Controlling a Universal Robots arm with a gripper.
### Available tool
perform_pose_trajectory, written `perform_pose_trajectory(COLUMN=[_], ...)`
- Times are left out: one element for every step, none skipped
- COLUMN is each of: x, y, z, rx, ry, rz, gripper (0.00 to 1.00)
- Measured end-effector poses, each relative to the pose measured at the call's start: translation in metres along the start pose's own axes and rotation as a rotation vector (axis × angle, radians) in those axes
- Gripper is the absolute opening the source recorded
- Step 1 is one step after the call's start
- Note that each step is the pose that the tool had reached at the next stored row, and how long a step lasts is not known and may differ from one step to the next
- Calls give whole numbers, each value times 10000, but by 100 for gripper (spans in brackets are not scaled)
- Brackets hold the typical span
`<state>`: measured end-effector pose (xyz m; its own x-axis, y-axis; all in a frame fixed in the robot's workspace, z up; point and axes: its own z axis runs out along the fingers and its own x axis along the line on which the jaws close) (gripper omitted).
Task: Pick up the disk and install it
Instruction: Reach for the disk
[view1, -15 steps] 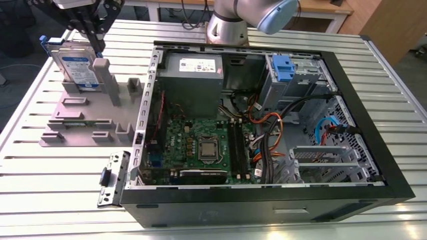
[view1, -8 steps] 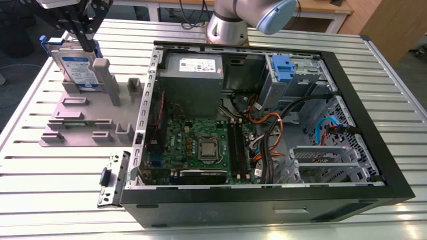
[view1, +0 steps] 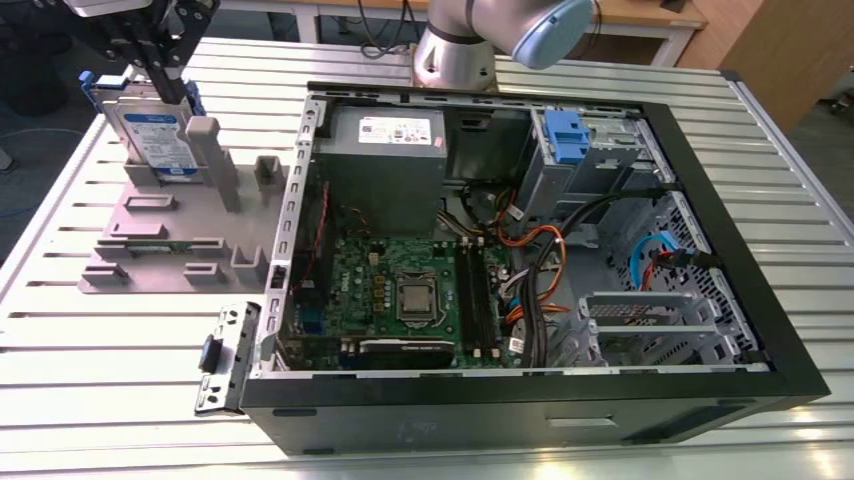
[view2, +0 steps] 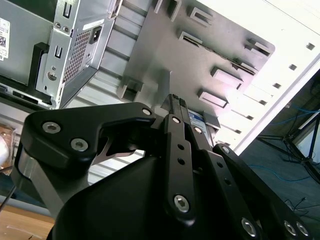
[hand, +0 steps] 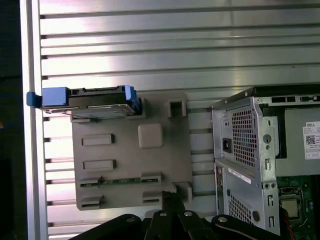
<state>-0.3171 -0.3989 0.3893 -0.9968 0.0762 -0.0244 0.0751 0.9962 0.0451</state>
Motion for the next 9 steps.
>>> perform_pose_trajectory(x=[1, 3, 5, 74, 136, 137, 138, 139, 140], y=[0, 0, 0, -6, -11, -11, -11, -11, -11], z=[0, 0, 0, 1, 2, 2, 2, 2, 2], rx=[-1, 0, 0, -1, -1, -1, 0, -1, -1], ry=[0, 0, 0, 0, 0, 0, 0, 0, 0], rz=[0, 0, 0, 0, 0, 0, 0, 0, -1], gripper=[10, 10, 10, 10, 10, 10, 10, 10, 10])
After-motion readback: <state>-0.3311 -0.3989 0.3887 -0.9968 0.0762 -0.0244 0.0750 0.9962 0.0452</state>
